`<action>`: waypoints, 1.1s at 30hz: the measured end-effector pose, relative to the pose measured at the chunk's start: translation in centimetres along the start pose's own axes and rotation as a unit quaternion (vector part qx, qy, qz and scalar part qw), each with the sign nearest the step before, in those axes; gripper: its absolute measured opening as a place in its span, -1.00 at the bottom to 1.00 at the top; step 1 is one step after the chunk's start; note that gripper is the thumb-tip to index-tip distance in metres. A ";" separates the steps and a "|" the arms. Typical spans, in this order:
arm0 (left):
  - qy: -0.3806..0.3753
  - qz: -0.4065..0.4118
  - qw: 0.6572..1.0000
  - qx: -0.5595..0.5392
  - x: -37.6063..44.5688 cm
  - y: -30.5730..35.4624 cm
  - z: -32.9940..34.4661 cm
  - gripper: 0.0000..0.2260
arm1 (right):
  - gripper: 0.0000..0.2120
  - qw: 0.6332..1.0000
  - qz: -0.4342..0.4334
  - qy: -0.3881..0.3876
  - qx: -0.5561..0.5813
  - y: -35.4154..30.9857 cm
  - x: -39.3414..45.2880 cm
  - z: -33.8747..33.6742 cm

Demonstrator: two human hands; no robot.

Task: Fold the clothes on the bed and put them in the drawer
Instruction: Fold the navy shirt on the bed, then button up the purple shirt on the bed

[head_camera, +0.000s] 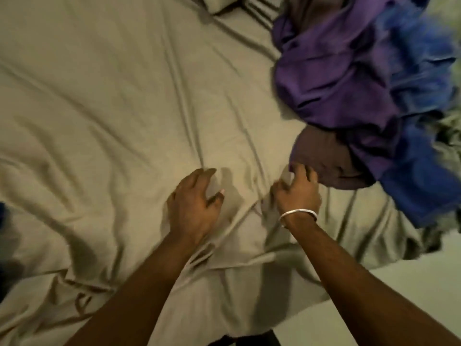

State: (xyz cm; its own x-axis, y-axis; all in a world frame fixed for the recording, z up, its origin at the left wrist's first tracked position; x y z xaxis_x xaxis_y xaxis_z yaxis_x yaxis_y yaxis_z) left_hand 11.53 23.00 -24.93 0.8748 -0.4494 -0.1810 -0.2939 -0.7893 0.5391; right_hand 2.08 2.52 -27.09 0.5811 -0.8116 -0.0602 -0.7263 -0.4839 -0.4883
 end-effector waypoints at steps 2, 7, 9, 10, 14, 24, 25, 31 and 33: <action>-0.078 0.000 0.995 0.056 2.2 4.6 2.7 -0.26 | -0.53 0.999 -0.020 -0.021 0.038 3.4 2.3 -1.6; -0.178 -0.033 0.963 0.200 6.5 11.2 6.3 0.17 | -0.60 0.987 -0.047 0.142 0.051 5.8 7.4 -5.8; -0.187 -0.035 0.950 0.246 7.9 12.1 6.4 0.26 | -0.50 0.985 -0.020 0.171 0.019 6.3 10.3 -6.8; -0.194 -0.036 0.946 0.258 8.6 12.6 6.2 0.29 | -0.41 0.989 -0.001 0.149 0.026 6.9 12.1 -6.7; -0.198 -0.042 0.942 0.267 10.5 13.8 5.0 0.12 | -0.40 0.990 0.038 0.048 0.129 7.7 15.9 -4.8; -0.113 0.273 0.944 0.148 18.8 19.4 7.5 -0.45 | -0.67 0.978 -0.163 0.086 0.093 5.5 7.9 -4.2; -0.134 0.249 0.940 0.190 18.8 19.1 8.5 -0.55 | -0.56 0.994 -0.072 0.077 0.028 5.7 8.7 -3.2; -0.113 0.240 0.914 0.307 19.4 17.6 12.0 -0.59 | -0.25 0.982 -0.008 -0.157 -0.101 6.2 10.8 1.5; -0.077 0.320 0.899 0.288 19.9 16.9 12.8 -0.63 | -0.23 0.984 0.008 -0.159 -0.074 7.0 10.6 3.1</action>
State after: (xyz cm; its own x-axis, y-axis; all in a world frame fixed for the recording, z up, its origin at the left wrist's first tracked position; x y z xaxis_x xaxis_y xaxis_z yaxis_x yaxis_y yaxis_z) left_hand 19.01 -4.67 -29.96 0.4048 -0.9062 -0.1218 -0.9077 -0.4144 0.0664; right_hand 4.31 -8.50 -33.81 0.6375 -0.6873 -0.3481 -0.7682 -0.5328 -0.3549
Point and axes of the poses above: each hand's wrist, its own x-axis towards the middle knuckle, its own z-axis out of the palm, y = z × x, the point moved 1 cm from there along x, towards the middle knuckle
